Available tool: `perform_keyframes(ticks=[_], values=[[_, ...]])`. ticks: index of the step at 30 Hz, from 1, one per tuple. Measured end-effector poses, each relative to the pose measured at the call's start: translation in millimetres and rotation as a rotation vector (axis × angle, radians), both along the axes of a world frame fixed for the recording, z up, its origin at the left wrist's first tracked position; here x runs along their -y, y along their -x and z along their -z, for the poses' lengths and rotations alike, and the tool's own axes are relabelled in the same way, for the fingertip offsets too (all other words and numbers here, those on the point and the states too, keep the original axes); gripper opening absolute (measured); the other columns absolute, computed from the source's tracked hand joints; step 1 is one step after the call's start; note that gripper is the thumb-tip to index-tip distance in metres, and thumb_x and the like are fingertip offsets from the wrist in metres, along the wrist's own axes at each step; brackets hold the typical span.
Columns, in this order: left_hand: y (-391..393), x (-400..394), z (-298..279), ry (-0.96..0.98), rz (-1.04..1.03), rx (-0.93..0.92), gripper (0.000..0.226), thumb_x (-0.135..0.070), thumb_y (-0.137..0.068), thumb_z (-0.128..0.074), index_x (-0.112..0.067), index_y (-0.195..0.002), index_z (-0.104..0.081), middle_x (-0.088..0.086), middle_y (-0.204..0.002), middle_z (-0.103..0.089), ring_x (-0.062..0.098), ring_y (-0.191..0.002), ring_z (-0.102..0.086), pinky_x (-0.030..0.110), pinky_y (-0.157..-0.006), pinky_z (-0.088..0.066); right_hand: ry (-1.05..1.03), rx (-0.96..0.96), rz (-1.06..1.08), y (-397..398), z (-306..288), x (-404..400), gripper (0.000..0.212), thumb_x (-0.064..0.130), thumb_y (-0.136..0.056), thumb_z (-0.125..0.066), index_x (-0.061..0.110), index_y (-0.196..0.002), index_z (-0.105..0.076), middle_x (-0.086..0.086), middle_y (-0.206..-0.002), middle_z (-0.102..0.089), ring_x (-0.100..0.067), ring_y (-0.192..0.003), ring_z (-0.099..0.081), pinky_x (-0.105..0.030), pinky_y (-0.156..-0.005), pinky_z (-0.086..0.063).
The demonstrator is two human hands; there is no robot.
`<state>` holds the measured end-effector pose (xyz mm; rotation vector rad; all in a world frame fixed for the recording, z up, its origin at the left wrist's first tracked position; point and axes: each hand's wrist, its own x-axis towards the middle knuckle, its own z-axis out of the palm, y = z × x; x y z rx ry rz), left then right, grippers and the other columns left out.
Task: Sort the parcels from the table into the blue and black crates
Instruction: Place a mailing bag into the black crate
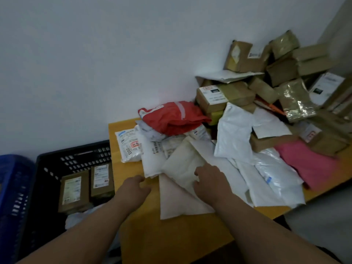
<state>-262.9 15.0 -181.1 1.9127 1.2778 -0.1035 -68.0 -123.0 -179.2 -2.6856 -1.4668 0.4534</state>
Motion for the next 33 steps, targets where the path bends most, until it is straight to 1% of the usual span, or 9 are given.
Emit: perform_keyframes(ticks=[2,7,11,17,20,24,27,30,33], values=[[-20.5,22.5,-1.0,0.022,-0.016,0.049,0.049,-0.032,-0.096,-0.056,-0.016,-0.141,-0.046,0.008,-0.143,-0.047,0.015,-0.106,-0.055,0.024,-0.075,-0.041,0.094,0.034,-0.104,-8.4,10.4,20.2,0.041,0.043,-0.094,-0.046,0.018,-0.127,-0.047,-0.008,-0.130,-0.046,-0.026,-0.114,-0.046,-0.036,-0.093,-0.039],[-34.9,45.8,-0.5,0.037,-0.050,0.054,0.049,-0.032,-0.097,-0.054,-0.015,-0.143,-0.044,0.005,-0.145,-0.046,0.016,-0.113,-0.051,0.022,-0.074,-0.039,0.217,0.087,-0.142,-9.5,36.7,31.8,0.091,0.048,-0.086,-0.060,0.014,-0.154,-0.009,-0.012,-0.157,-0.014,-0.033,-0.143,-0.018,-0.047,-0.115,-0.019],[-25.0,45.1,-0.5,0.045,-0.093,0.017,0.049,-0.033,-0.097,-0.054,-0.015,-0.142,-0.045,0.005,-0.145,-0.045,0.021,-0.122,-0.051,0.025,-0.085,-0.040,0.201,0.232,-0.150,-8.6,49.3,31.1,0.081,0.029,-0.095,-0.050,0.012,-0.155,0.001,-0.018,-0.159,-0.007,-0.037,-0.143,-0.017,-0.047,-0.119,-0.010],[-11.5,42.9,2.4,0.073,-0.143,-0.004,0.045,-0.033,-0.097,-0.054,-0.018,-0.138,-0.048,0.006,-0.141,-0.049,0.018,-0.109,-0.052,0.028,-0.085,-0.042,0.101,0.216,-0.077,-9.4,47.1,26.3,0.064,0.018,-0.093,-0.048,0.009,-0.148,-0.017,-0.019,-0.151,-0.022,-0.036,-0.134,-0.032,-0.043,-0.115,-0.026],[-9.4,43.0,-0.1,0.081,-0.157,0.002,0.044,-0.032,-0.097,-0.053,-0.017,-0.138,-0.048,0.006,-0.141,-0.049,0.021,-0.116,-0.053,0.029,-0.088,-0.043,-0.031,0.192,-0.029,-15.2,34.1,23.8,0.049,0.014,-0.090,-0.046,0.010,-0.137,-0.031,-0.014,-0.138,-0.041,-0.027,-0.120,-0.048,-0.034,-0.098,-0.042],[-14.9,43.3,-12.2,0.072,-0.188,0.033,0.042,-0.030,-0.098,-0.052,-0.016,-0.138,-0.048,0.005,-0.139,-0.050,0.023,-0.119,-0.051,0.027,-0.087,-0.040,-0.239,0.140,0.118,-35.4,-2.5,17.5,0.036,0.013,-0.094,-0.041,0.014,-0.130,-0.041,-0.008,-0.115,-0.059,-0.024,-0.099,-0.059,-0.036,-0.076,-0.046],[-24.4,45.9,-24.8,0.070,-0.224,0.106,0.040,-0.030,-0.098,-0.052,-0.017,-0.136,-0.050,0.003,-0.128,-0.056,0.015,-0.098,-0.054,0.027,-0.078,-0.041,-0.379,0.087,0.172,-50.9,-34.7,15.5,0.027,0.017,-0.094,-0.044,0.017,-0.120,-0.049,-0.005,-0.103,-0.063,-0.025,-0.088,-0.061,-0.036,-0.070,-0.048],[-34.5,47.7,-37.3,0.104,-0.277,0.204,0.041,-0.029,-0.098,-0.054,-0.016,-0.136,-0.050,0.004,-0.135,-0.054,0.017,-0.109,-0.051,0.030,-0.087,-0.038,-0.506,-0.067,0.287,-66.0,-62.6,15.9,0.019,0.015,-0.095,-0.044,0.017,-0.108,-0.056,0.000,-0.091,-0.060,-0.019,-0.077,-0.052,-0.031,-0.068,-0.039],[-42.3,48.9,-50.7,0.132,-0.330,0.294,0.042,-0.031,-0.096,-0.056,-0.016,-0.134,-0.051,0.004,-0.135,-0.053,0.017,-0.111,-0.048,0.031,-0.089,-0.038,-0.628,-0.338,0.421,-80.9,-84.1,20.3,0.020,0.003,-0.089,-0.045,0.016,-0.095,-0.059,-0.003,-0.092,-0.063,-0.022,-0.085,-0.056,-0.029,-0.069,-0.039]])
